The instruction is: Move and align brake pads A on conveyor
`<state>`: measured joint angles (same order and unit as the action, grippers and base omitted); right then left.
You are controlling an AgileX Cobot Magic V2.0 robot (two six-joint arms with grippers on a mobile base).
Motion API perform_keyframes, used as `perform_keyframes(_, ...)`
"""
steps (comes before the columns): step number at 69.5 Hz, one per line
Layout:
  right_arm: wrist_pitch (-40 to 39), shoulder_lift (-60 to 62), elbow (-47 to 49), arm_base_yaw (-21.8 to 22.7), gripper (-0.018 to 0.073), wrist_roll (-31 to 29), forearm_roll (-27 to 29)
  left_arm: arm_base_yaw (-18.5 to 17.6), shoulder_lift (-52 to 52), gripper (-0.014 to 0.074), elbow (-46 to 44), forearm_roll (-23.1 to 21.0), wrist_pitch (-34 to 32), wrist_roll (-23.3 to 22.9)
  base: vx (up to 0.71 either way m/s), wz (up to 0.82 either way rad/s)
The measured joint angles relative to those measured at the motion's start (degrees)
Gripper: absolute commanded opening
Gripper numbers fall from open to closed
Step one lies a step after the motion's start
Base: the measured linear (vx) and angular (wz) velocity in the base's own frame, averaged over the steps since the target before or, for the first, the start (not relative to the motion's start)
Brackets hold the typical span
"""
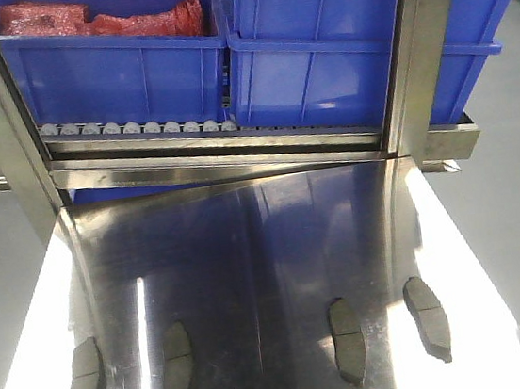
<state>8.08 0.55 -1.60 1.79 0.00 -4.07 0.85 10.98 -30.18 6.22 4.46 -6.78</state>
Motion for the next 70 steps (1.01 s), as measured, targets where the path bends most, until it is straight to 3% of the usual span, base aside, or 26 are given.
perform_keyframes(7,0.0,0.0,0.0,0.0,-0.0011,0.0,0.0,0.0,7.84,0.0165,-7.73,0.0,7.5,0.11,0.0,0.0)
perform_keyframes(20,0.0,0.0,0.0,0.0,-0.0011,0.0,0.0,0.0,21.51,0.0465,-18.56,0.0,17.36,0.47,0.0,0.0)
perform_keyframes(29,0.0,0.0,0.0,0.0,-0.0011,0.0,0.0,0.0,27.84,0.06,-23.38,-0.05,22.88,0.47,0.0,0.0)
perform_keyframes(51,0.0,0.0,0.0,0.0,-0.0011,0.0,0.0,0.0,37.89,0.0591,-25.41,-0.79,41.63,0.47,0.0,0.0)
perform_keyframes(70,0.0,0.0,0.0,0.0,-0.0011,0.0,0.0,-2.11,47.08,0.0591,-25.41,-1.79,48.53,-0.4,0.0,0.0)
